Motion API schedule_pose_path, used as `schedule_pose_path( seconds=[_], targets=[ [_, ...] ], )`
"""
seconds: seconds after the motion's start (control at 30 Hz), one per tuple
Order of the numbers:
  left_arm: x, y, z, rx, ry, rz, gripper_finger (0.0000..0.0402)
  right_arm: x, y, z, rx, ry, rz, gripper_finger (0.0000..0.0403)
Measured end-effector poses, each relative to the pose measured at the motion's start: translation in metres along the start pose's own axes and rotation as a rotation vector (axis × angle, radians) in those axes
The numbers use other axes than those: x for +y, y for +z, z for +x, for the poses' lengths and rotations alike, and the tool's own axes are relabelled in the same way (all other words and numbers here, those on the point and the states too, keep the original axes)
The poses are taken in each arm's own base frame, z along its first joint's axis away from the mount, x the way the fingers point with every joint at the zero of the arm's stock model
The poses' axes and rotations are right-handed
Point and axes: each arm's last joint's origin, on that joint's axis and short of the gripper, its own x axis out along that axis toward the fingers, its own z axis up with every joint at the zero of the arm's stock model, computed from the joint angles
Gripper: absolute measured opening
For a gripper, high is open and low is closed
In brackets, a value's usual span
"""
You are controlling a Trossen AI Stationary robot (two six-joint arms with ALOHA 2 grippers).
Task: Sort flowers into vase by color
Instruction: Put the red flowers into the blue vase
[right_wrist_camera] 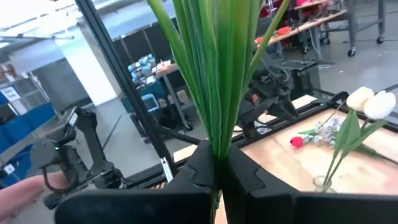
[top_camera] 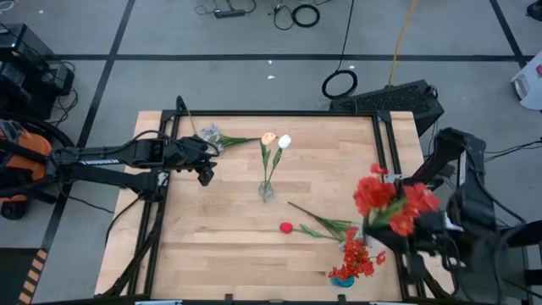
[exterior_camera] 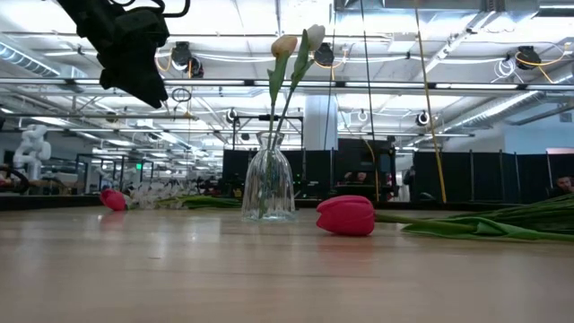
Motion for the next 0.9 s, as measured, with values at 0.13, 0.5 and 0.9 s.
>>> schedule_pose_path(
  seconds=[0.13,0.5,0.9],
  targets=[
    [0.0,0.0,0.0,0.0,0.0,0.0,0.0166,0.018,-0.021,-0.016,-0.017,0.016,0.032,0.0],
    [-0.002,0.0,0.005,0.022,0.011,0.005,0.0166,0.05,-0.082,-0.033,-0.043,0.014,-0.145,0.0],
    [-0.007,-0.001,0.02,0.095,0.01,0.022,0.0166,0.063,-0.147,-0.022,-0.075,-0.031,-0.164,0.0]
  ],
)
